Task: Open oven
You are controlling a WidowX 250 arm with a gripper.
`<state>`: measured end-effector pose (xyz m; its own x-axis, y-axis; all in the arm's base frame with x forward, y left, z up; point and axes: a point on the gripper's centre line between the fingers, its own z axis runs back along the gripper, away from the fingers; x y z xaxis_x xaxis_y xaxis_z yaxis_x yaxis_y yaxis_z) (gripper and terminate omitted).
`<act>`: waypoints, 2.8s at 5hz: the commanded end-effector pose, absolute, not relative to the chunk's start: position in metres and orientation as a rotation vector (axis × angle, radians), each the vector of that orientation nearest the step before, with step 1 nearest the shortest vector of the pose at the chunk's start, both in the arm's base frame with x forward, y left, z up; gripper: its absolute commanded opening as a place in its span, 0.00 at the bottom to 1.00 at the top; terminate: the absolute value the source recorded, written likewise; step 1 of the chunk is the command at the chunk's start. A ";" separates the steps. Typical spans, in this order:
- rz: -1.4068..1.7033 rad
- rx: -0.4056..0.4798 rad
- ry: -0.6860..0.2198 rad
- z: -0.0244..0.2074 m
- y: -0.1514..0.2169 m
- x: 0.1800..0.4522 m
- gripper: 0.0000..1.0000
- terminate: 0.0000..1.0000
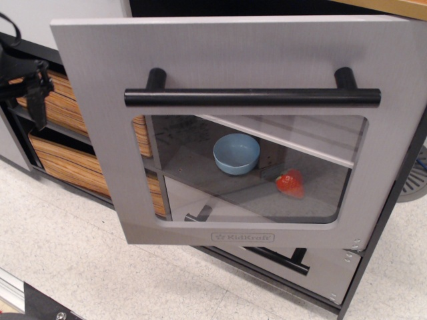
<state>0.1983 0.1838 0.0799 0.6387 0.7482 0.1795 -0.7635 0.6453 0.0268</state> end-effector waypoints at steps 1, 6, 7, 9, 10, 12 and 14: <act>0.901 0.142 -0.218 0.100 0.202 0.212 1.00 0.00; 0.638 0.142 -0.165 0.108 0.167 0.203 1.00 0.00; 0.562 0.137 -0.147 0.104 0.159 0.187 1.00 0.00; 0.409 0.075 -0.041 0.084 0.090 0.157 1.00 0.00; 0.338 0.023 -0.054 0.086 0.044 0.144 1.00 0.00; 0.355 -0.003 -0.040 0.086 0.024 0.138 1.00 0.00; 0.355 -0.003 -0.040 0.086 0.024 0.138 1.00 1.00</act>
